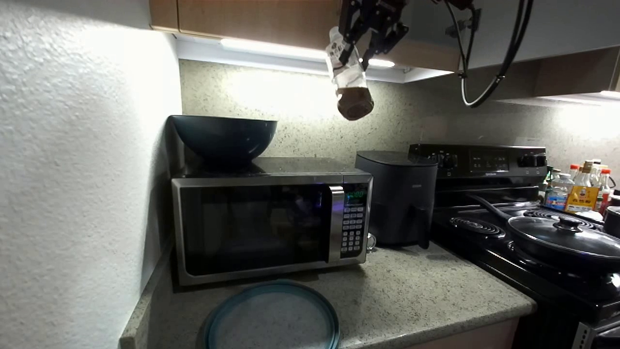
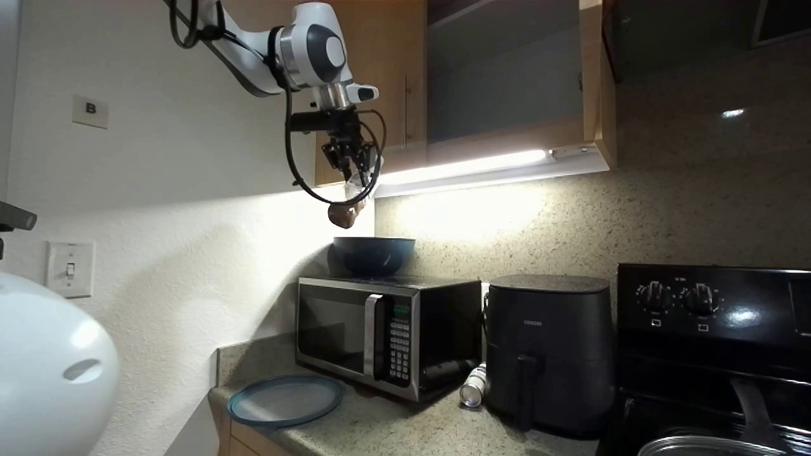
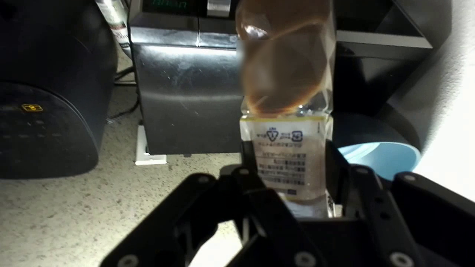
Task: Remove the bottle from the cabinet and put it on the counter.
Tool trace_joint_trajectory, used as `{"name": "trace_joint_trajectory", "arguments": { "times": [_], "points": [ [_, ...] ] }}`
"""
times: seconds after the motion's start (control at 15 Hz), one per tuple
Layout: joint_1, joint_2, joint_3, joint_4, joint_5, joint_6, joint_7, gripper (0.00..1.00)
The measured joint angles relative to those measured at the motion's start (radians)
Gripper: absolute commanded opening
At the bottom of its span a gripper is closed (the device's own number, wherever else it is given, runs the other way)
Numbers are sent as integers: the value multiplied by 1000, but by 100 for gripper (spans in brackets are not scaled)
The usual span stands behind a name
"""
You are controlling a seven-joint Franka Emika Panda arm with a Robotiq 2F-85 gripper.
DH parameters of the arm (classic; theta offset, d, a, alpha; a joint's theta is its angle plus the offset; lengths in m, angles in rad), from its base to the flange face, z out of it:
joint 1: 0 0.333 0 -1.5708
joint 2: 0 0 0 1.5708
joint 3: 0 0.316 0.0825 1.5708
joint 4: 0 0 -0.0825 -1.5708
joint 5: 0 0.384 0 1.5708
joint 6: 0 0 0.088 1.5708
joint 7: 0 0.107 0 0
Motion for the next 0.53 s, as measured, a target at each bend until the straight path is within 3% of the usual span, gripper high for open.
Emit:
{"name": "trace_joint_trajectory", "arguments": {
  "times": [0.13,0.2,0.53],
  "points": [
    [-2,-81,1,-101,-3,-4,114,20],
    [-2,-124,3,-151,-1,-9,165,45],
    [-2,-134,7,-168,-2,-10,173,45]
  ]
}}
